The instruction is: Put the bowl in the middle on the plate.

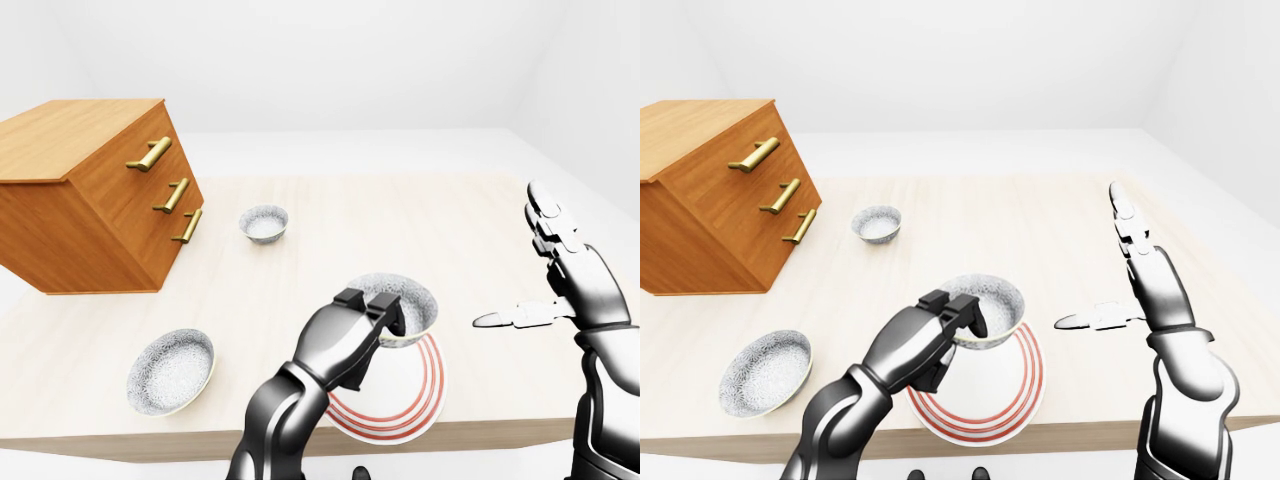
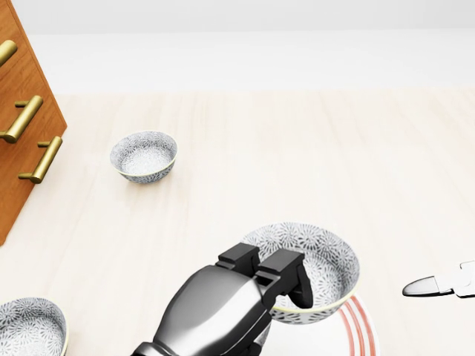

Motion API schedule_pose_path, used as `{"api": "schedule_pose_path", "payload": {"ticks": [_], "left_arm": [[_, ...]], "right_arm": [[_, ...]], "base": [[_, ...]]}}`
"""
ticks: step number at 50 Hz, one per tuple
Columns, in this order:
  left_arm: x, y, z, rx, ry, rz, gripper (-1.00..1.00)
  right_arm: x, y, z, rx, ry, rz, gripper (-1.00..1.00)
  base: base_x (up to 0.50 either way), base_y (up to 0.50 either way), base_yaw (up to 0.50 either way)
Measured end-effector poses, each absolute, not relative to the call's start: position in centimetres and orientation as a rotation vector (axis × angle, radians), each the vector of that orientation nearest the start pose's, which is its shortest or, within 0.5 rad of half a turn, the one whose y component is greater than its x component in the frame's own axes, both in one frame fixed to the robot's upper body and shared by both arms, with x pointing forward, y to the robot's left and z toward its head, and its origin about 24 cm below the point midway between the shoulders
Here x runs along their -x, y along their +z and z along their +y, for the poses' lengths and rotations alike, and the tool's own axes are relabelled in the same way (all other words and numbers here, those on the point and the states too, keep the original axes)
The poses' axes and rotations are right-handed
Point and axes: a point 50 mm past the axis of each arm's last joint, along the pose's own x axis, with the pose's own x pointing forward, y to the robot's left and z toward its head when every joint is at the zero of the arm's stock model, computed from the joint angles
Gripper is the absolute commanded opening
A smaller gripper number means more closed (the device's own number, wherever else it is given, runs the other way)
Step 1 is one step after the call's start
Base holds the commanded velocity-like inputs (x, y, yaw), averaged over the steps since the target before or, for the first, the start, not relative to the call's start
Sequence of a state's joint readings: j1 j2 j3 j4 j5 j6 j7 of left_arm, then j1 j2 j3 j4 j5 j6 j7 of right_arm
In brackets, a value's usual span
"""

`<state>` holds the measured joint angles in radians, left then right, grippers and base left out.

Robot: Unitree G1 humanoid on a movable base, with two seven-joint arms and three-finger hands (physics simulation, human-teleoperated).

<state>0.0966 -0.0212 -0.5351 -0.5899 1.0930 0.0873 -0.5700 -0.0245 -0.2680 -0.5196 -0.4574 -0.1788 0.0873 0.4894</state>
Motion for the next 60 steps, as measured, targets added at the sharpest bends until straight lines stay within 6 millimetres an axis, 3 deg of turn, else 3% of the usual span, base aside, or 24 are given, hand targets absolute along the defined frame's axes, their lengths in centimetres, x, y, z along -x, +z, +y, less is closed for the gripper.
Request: {"api": "schedule_pose_path", "payload": {"ticks": [60], "left_arm": [[-17.7,9.4,3.7,-0.998,-0.655,-0.248,-1.00]], "right_arm": [[-21.7,16.5,-26.6,0.591,-0.049,-0.263,1.00]], "base": [[0.00,0.00,0.00]]}}
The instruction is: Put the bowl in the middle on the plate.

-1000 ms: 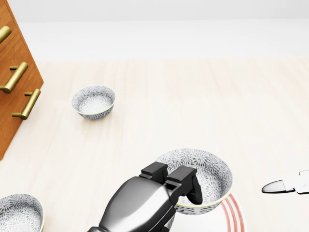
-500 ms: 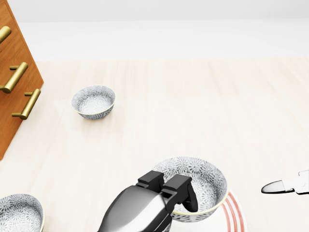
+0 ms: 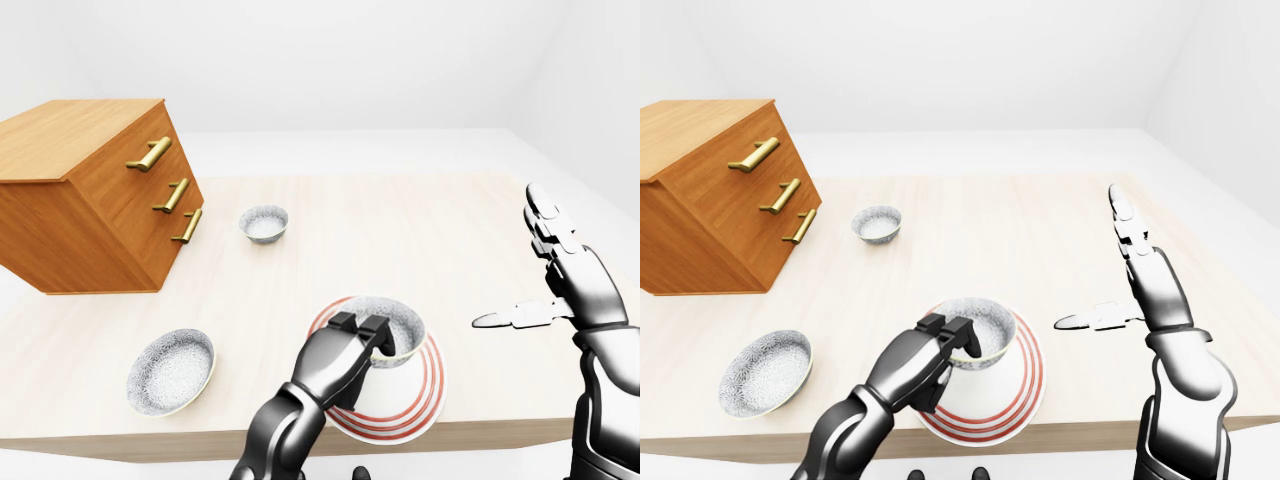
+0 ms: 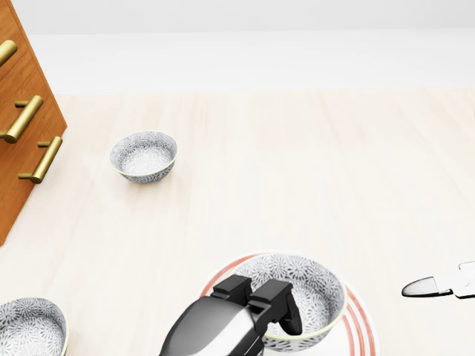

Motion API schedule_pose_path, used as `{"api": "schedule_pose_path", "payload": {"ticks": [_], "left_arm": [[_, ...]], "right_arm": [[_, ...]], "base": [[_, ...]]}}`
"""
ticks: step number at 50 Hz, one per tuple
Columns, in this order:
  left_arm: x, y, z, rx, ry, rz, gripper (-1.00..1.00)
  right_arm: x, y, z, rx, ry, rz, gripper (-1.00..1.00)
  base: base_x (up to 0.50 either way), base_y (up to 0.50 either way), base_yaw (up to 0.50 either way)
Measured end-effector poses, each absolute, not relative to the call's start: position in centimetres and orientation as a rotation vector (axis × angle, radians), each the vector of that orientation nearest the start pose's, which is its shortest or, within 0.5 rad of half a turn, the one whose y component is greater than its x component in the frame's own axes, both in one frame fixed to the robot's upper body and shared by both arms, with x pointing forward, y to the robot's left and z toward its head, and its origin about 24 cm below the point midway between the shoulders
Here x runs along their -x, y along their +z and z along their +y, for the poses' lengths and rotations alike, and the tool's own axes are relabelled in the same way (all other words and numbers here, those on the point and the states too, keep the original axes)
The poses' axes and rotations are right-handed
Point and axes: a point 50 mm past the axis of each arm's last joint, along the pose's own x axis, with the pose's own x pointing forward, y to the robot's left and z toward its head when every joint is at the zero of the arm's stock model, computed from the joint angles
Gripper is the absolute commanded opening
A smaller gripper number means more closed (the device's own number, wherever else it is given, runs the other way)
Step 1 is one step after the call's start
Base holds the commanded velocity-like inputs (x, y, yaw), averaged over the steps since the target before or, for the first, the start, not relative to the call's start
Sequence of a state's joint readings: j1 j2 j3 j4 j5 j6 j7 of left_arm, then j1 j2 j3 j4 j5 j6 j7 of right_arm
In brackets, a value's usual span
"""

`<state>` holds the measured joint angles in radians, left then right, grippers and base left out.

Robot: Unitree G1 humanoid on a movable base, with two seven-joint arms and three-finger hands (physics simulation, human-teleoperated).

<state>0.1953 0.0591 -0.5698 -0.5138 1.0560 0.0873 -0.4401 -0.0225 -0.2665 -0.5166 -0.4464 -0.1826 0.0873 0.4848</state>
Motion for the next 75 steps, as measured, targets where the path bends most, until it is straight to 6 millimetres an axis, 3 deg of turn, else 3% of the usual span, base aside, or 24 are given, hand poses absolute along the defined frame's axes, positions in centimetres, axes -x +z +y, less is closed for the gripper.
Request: {"api": "schedule_pose_path", "payload": {"ticks": [38,75], "left_arm": [[-18.1,5.6,3.0,-1.029,-0.693,-0.179,-1.00],[-18.2,4.9,2.9,-1.028,-0.700,-0.168,-1.00]], "right_arm": [[-21.7,16.6,-26.6,0.592,-0.049,-0.265,1.00],[-21.7,16.5,-26.6,0.592,-0.049,-0.263,1.00]], "base": [[0.00,0.00,0.00],[0.00,0.00,0.00]]}}
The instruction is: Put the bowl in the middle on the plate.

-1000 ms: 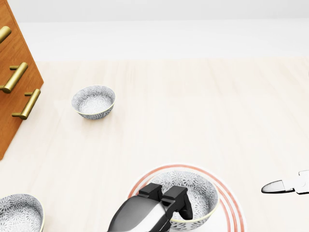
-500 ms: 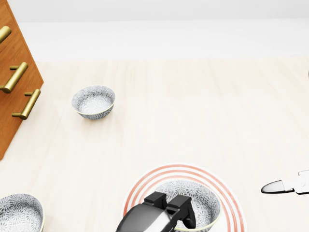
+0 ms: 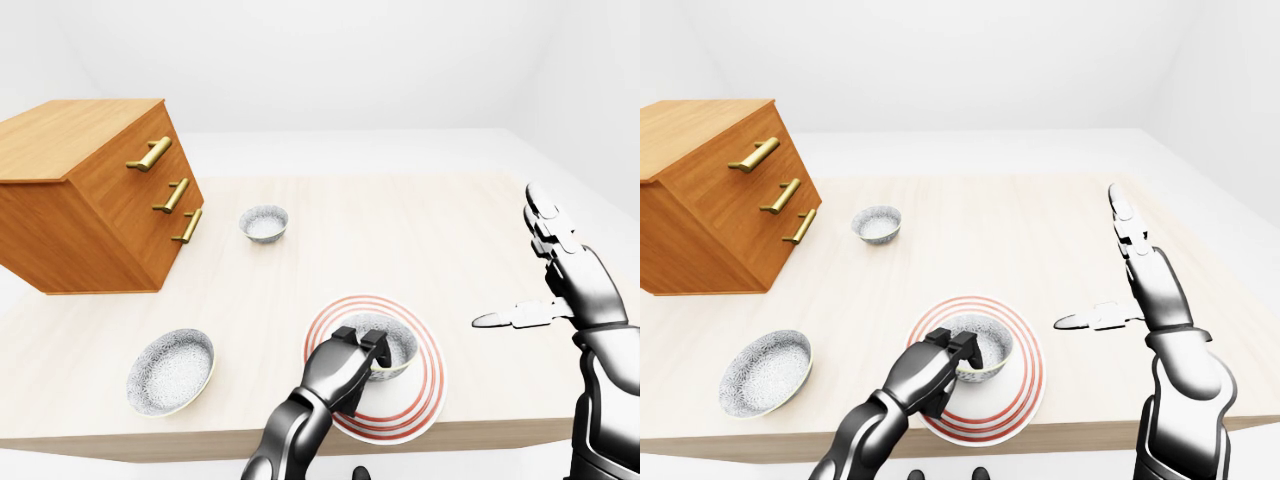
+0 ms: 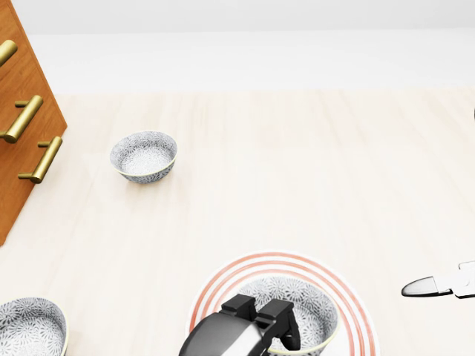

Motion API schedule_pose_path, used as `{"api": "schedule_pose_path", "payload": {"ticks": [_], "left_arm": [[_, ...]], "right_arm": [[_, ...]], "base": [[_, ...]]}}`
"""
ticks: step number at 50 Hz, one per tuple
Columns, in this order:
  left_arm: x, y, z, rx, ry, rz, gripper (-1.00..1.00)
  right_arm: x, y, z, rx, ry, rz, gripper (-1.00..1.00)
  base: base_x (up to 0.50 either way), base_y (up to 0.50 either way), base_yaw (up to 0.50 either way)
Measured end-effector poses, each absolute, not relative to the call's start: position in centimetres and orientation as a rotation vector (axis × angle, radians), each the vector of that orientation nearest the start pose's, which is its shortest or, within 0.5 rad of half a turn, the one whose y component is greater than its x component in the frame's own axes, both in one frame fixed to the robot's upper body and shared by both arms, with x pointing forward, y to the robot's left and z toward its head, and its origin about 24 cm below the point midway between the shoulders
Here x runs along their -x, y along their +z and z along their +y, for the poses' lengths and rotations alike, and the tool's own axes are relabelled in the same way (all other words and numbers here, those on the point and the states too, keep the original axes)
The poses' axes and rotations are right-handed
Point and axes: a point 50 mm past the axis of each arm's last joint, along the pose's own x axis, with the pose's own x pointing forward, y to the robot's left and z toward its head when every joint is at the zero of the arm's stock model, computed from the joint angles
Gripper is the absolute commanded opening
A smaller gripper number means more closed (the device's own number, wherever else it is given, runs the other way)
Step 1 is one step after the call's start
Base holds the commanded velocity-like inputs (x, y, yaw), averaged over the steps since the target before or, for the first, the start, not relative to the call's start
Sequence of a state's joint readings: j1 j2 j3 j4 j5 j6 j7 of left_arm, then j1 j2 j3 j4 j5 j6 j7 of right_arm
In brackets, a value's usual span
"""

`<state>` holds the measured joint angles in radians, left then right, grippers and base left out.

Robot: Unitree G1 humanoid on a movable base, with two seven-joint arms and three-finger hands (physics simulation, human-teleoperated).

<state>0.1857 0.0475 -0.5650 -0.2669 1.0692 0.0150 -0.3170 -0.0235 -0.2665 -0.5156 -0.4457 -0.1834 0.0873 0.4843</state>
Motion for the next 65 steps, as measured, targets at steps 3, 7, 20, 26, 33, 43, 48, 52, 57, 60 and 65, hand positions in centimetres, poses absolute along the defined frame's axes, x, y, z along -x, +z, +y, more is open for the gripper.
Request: {"api": "schedule_pose_path", "payload": {"ticks": [3,7,20,26,33,43,48,52,57,60,65], "left_arm": [[-18.3,4.8,2.9,-1.030,-0.697,-0.166,-0.11],[-18.3,4.9,2.9,-1.036,-0.691,-0.171,1.00],[-18.3,5.3,2.9,-1.044,-0.686,-0.171,1.00],[-18.4,5.4,2.9,-1.047,-0.684,-0.170,1.00],[-18.5,5.6,2.9,-1.049,-0.683,-0.171,1.00],[-18.6,6.0,3.0,-1.048,-0.679,-0.173,1.00],[-18.9,6.5,3.3,-1.038,-0.667,-0.175,1.00],[-19.4,7.3,3.8,-1.031,-0.650,-0.177,1.00],[-20.0,8.2,4.6,-1.035,-0.628,-0.178,1.00],[-20.4,8.8,5.2,-1.050,-0.614,-0.176,1.00],[-21.3,9.8,6.8,-1.093,-0.579,-0.167,1.00]], "right_arm": [[-21.7,16.5,-26.6,0.591,-0.049,-0.263,1.00],[-21.7,16.5,-26.6,0.591,-0.050,-0.263,1.00],[-21.7,16.8,-26.6,0.598,-0.050,-0.272,1.00],[-21.7,16.8,-26.6,0.600,-0.050,-0.275,1.00],[-21.7,16.8,-26.6,0.598,-0.051,-0.272,1.00],[-21.7,16.8,-26.6,0.600,-0.051,-0.272,1.00],[-21.7,16.7,-26.6,0.599,-0.052,-0.271,1.00],[-21.7,16.7,-26.6,0.599,-0.052,-0.269,1.00],[-21.7,16.7,-26.6,0.599,-0.052,-0.268,1.00],[-21.7,16.6,-26.6,0.598,-0.053,-0.266,1.00],[-21.7,16.6,-26.6,0.598,-0.053,-0.265,1.00]], "base": [[0.00,0.00,0.00],[0.00,0.00,0.00],[0.00,0.00,0.00],[0.00,0.00,0.00],[0.00,0.00,0.00],[0.00,0.00,0.00],[0.00,0.00,0.00],[0.00,0.00,0.00],[0.00,0.00,0.00],[0.00,0.00,0.00],[0.00,0.00,0.00]]}}
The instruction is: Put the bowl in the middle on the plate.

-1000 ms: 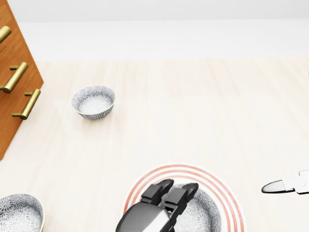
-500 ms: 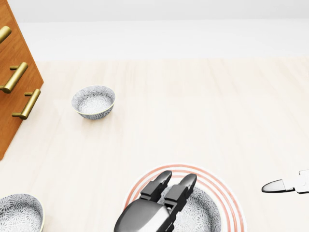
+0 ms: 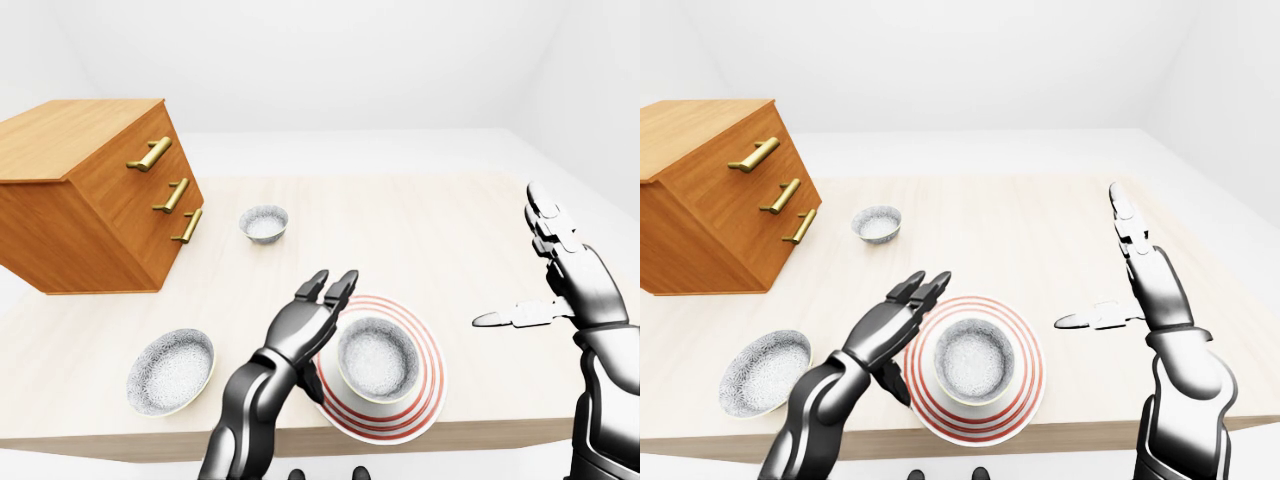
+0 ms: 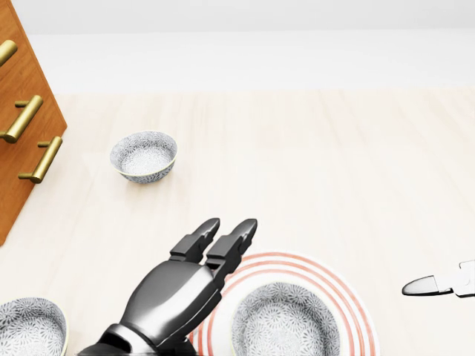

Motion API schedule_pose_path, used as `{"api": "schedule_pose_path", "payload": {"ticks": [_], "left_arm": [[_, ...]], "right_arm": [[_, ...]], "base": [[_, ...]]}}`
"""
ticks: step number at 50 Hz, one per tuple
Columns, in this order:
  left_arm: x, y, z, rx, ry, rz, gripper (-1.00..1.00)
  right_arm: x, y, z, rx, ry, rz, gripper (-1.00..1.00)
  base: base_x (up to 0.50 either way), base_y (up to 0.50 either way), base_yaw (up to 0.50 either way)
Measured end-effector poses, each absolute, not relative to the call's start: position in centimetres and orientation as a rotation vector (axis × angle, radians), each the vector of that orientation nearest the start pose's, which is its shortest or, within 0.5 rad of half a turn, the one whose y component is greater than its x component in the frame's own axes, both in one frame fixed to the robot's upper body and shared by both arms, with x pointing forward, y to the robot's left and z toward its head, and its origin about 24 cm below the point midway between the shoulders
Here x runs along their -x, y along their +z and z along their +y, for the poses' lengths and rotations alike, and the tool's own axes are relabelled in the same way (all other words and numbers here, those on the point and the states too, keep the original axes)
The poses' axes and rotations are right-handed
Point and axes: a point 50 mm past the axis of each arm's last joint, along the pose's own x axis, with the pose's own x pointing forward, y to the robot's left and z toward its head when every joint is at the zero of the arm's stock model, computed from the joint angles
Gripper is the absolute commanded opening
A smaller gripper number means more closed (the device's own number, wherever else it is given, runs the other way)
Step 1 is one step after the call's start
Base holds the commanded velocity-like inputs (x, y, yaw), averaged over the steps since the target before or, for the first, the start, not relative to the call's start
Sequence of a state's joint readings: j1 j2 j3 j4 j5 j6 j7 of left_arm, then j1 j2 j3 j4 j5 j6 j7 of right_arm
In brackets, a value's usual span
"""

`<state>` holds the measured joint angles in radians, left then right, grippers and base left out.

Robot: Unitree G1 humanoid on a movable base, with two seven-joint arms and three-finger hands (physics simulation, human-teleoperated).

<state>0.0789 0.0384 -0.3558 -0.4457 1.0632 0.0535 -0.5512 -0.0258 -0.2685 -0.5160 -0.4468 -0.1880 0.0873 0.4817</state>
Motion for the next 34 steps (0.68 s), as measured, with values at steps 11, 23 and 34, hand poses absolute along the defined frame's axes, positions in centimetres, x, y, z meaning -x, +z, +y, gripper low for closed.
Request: {"api": "schedule_pose_path", "payload": {"ticks": [11,23,34], "left_arm": [[-23.1,11.8,10.5,-1.145,-0.480,-0.128,1.00],[-25.5,13.4,14.4,-1.079,-0.372,-0.083,1.00],[-27.1,14.4,16.9,-0.967,-0.322,-0.115,1.00]], "right_arm": [[-21.7,16.6,-26.6,0.598,-0.054,-0.264,1.00],[-21.8,16.5,-26.6,0.599,-0.055,-0.262,1.00],[-21.8,16.4,-26.7,0.597,-0.055,-0.256,1.00]], "base": [[0.00,0.00,0.00],[0.00,0.00,0.00],[0.00,0.00,0.00]]}}
